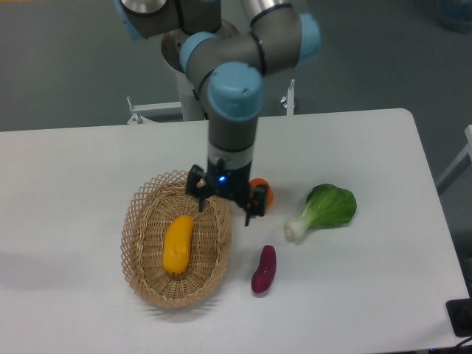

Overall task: Pick up the mango from the basket
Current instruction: 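Lower the gripper into the basket around the yellow mango, then close the gripper on the yellow mango, then lift the mango out of the basket and carry it beside the bok choy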

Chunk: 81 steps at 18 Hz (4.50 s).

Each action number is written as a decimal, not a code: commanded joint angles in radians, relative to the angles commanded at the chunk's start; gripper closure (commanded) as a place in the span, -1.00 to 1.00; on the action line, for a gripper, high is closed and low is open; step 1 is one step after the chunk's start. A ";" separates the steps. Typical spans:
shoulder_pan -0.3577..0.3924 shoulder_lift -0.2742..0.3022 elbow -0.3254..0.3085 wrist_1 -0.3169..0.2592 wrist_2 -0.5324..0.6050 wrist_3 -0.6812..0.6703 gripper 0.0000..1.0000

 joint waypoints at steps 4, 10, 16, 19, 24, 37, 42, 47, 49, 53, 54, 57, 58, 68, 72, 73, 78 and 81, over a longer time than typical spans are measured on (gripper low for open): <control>-0.065 -0.055 0.014 0.032 0.008 -0.054 -1.00; -0.129 -0.124 0.018 0.083 0.087 -0.106 -1.00; -0.134 -0.155 0.018 0.094 0.089 -0.108 -1.00; -0.132 -0.158 0.017 0.106 0.092 -0.106 -1.00; -0.143 -0.178 0.017 0.110 0.130 -0.108 -1.00; -0.146 -0.177 0.018 0.117 0.166 -0.132 -0.19; -0.146 -0.169 0.020 0.117 0.164 -0.128 -0.09; -0.128 -0.128 0.057 0.115 0.155 -0.114 -0.10; -0.085 -0.097 0.063 0.114 0.152 -0.106 -0.10; -0.016 -0.051 0.064 0.101 0.150 0.003 -0.10; 0.009 -0.043 0.067 0.100 0.150 0.024 -0.10; 0.060 -0.039 0.089 0.098 0.141 0.116 -0.10; 0.082 -0.026 0.092 0.098 0.140 0.147 -0.10; 0.287 0.023 0.149 -0.052 0.054 0.472 -0.10; 0.320 0.023 0.181 -0.106 0.052 0.532 -0.10; 0.327 0.023 0.183 -0.107 0.051 0.543 -0.10; 0.342 0.023 0.184 -0.107 0.025 0.546 -0.10; 0.342 0.023 0.184 -0.107 0.023 0.544 -0.10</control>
